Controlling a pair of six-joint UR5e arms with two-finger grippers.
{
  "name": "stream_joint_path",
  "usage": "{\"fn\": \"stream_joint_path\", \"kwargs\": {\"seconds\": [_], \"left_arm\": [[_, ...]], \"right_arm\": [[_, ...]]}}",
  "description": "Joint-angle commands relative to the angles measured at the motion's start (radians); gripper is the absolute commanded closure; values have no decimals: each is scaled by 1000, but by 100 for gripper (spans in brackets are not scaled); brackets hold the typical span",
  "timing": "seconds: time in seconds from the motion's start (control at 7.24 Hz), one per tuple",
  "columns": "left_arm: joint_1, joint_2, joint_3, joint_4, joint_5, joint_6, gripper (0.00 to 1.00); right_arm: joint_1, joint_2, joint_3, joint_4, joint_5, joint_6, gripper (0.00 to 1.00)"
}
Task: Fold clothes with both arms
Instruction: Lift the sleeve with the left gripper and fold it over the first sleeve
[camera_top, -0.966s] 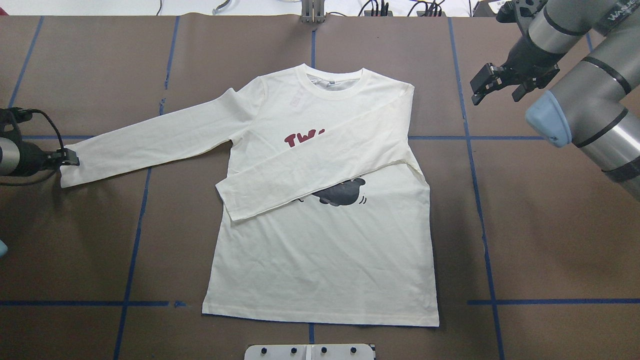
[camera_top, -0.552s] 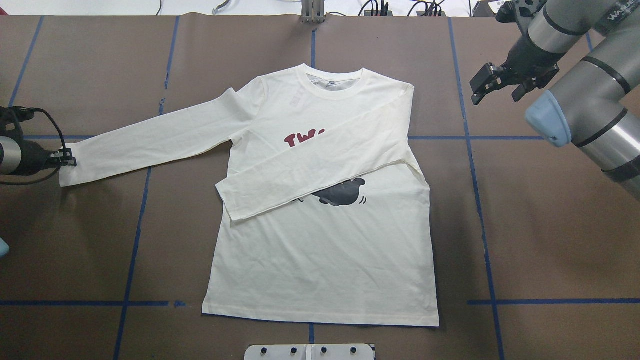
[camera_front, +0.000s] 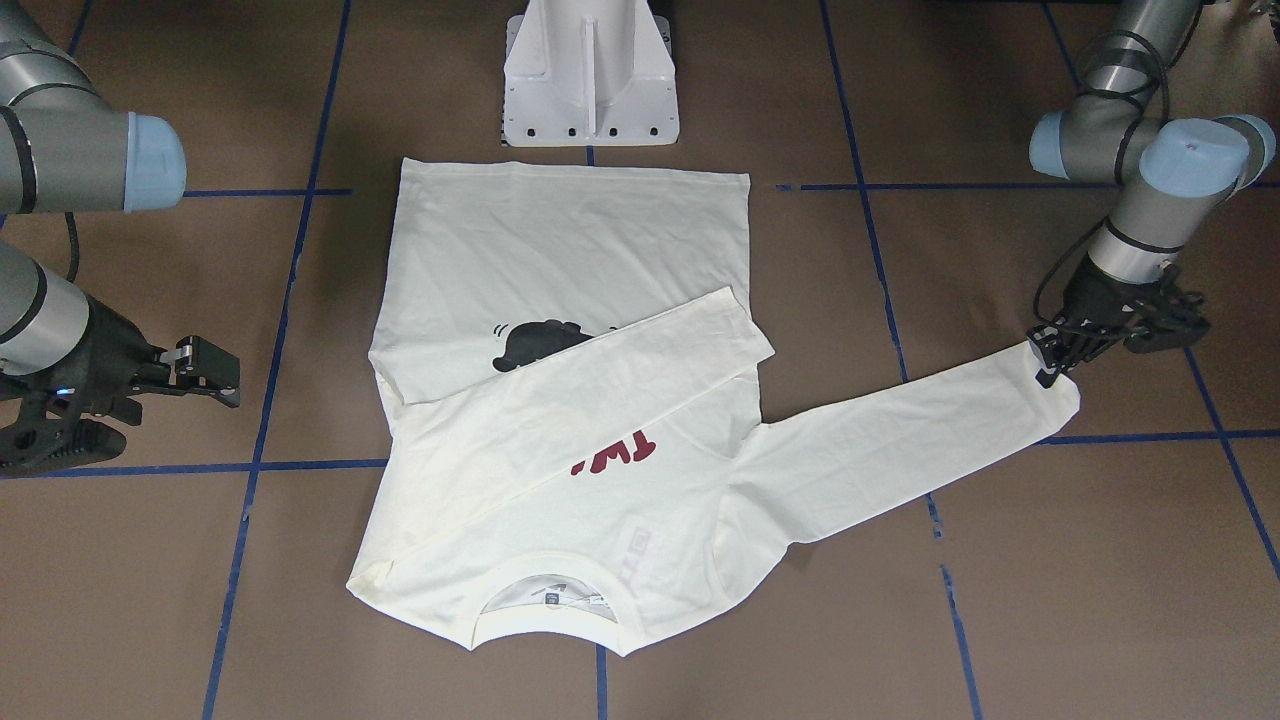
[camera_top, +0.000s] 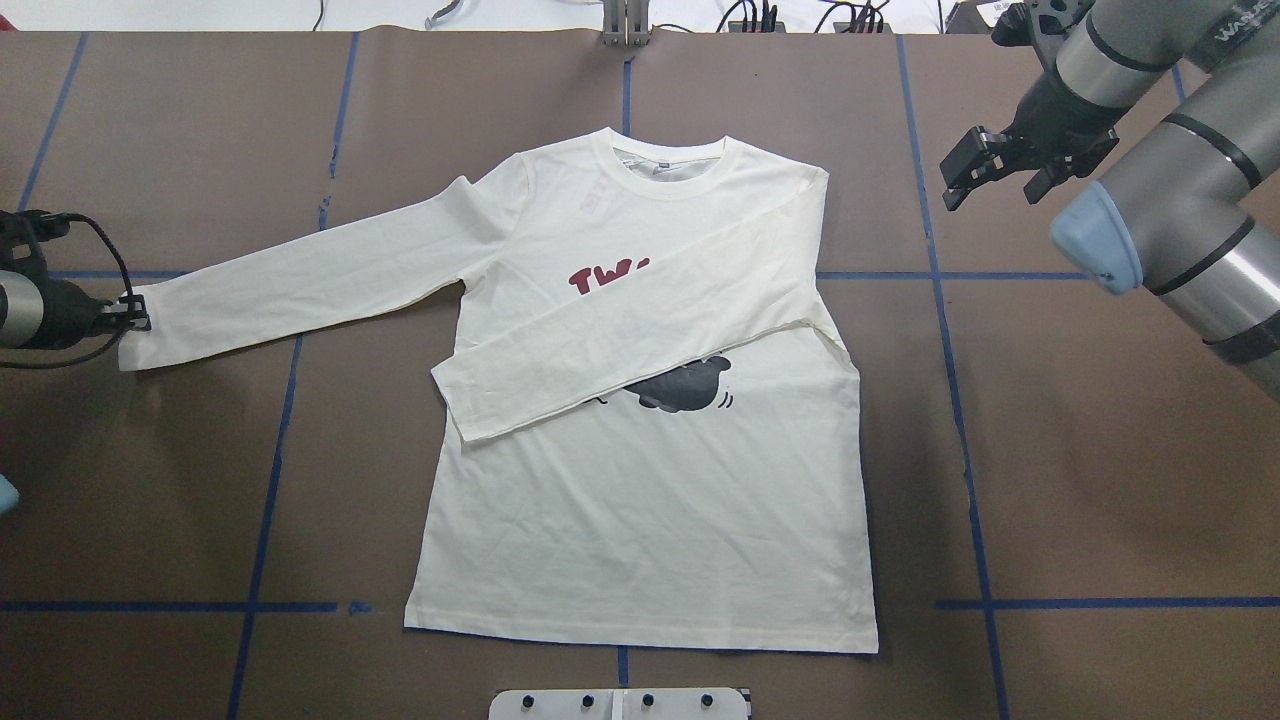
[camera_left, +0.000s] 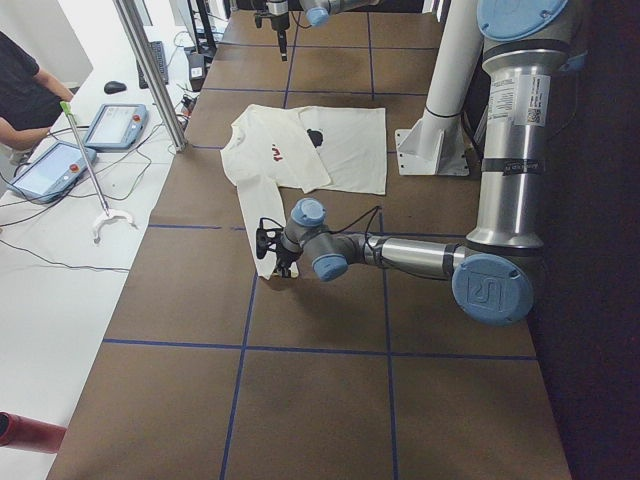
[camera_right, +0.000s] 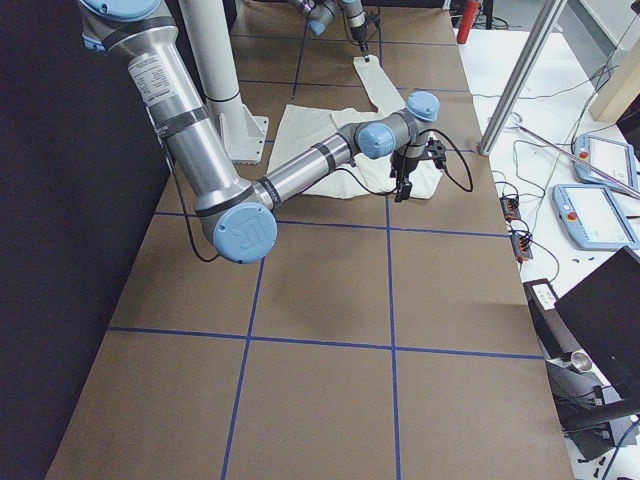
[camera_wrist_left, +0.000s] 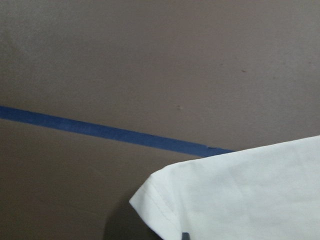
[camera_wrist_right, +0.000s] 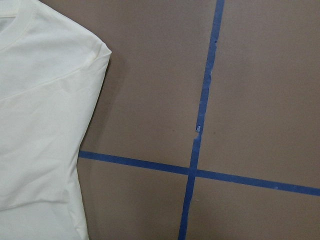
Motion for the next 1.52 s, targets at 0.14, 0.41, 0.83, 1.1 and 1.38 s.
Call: {"fn": "stream_joint_path", "kwargs": {"seconds": [0.14,0.41,0.83,1.1,1.38], "left_arm": [[5,-190,-157,372,4,3,100],[63,-472,-179,724,6,-14,100],[124,-691,-173,740,-60,-102,100],[161,-832,-196,744,-121,-237,100],[303,-915,-133,740,-9,-307,100]], "right_arm": [[36,-56,8,6,5,-13,0],[45,-143,61,9,-3,-16,0],[88,-248,86,9,-14,-93,0],[87,-246,77,9,-14,-91,0],[87,-245,75,9,-14,-90,0]]}}
